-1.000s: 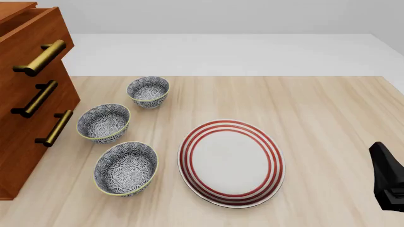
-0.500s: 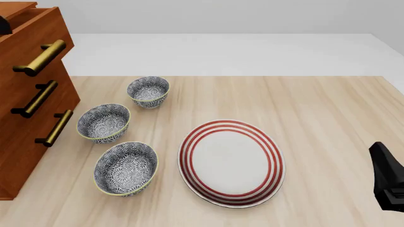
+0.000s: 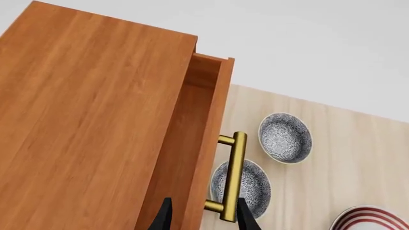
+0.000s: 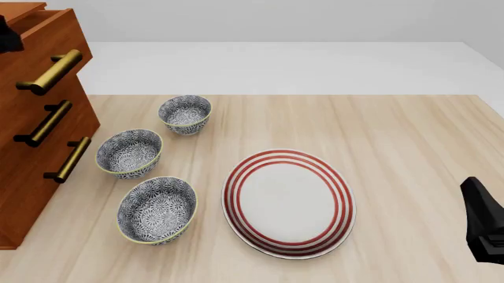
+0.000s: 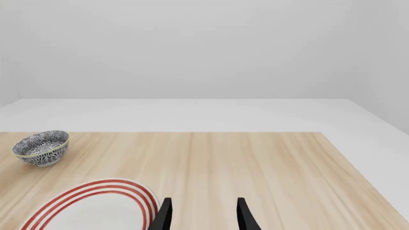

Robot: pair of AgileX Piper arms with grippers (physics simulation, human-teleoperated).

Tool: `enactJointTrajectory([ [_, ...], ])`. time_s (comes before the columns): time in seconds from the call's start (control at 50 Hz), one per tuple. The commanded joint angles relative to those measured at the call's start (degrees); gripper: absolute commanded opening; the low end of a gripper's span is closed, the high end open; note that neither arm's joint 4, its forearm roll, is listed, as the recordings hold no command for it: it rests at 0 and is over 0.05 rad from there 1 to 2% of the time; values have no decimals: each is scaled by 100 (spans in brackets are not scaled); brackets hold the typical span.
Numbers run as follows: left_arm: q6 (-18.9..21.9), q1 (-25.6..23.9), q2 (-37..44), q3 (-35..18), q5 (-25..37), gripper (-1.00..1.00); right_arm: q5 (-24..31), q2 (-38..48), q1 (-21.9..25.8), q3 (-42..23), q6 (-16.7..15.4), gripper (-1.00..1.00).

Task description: Open the top drawer of the cabinet.

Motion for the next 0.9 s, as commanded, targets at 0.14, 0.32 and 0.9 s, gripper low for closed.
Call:
enactJointTrajectory([
  [0.14,45,-10,133,17,-51,100,0,0,0,0,0,100],
  [0.32,72,-30,236,1,-68,100,0,0,0,0,0,100],
  [0.9,24,-206,603,198,-287,100,0,0,-1,0,0,100],
])
